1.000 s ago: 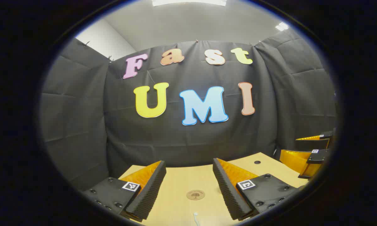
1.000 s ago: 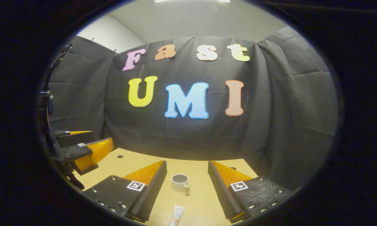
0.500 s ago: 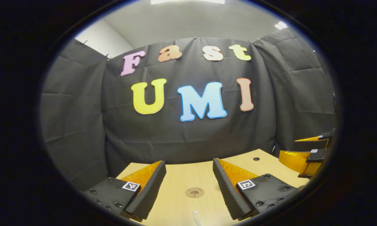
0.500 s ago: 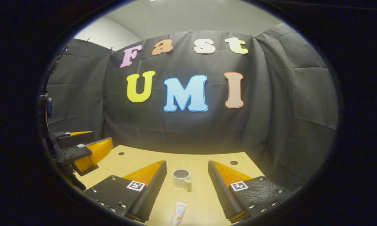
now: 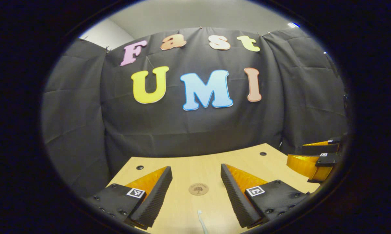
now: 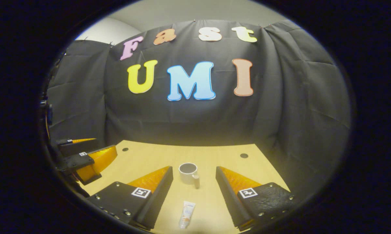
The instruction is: Put the toothbrush and toothpaste on the desktop into the cup, then pick up the cup and place it on the coaster on the desktop.
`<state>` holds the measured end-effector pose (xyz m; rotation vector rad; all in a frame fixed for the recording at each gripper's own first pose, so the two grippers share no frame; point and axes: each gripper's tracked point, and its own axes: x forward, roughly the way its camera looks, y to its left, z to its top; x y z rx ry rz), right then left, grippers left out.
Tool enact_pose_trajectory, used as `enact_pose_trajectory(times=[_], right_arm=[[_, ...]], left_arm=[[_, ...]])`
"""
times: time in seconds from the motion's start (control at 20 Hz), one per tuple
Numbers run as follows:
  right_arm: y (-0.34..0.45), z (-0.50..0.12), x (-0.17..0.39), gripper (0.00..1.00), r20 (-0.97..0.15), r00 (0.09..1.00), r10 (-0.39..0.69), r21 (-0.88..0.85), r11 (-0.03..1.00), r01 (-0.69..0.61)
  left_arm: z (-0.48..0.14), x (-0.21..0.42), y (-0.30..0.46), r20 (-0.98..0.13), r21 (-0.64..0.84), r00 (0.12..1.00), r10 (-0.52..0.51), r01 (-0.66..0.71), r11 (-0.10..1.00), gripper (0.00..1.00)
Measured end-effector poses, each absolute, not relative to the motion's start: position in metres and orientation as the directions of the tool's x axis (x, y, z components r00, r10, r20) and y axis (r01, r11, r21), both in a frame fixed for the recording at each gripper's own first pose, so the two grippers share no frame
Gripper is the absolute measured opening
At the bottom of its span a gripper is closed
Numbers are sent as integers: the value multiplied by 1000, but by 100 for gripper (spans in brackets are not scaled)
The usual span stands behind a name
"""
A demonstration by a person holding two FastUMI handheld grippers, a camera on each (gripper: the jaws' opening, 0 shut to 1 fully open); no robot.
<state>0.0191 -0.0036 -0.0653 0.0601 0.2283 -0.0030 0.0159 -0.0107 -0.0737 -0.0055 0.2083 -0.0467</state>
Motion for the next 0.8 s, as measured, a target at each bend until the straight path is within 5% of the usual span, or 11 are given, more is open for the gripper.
enact_pose_trajectory(times=[0.4, 0.8], right_arm=[[9, -171, 40, 84, -561, 825, 67, 118, 993, -1], [18, -243, 43, 84, -773, 625, 105, 155, 988, 26]], left_arm=[[-196, 22, -6, -506, -49, 861, -62, 44, 998, 98], [-300, 2, -7, -782, -126, 613, -118, 30, 992, 99]])
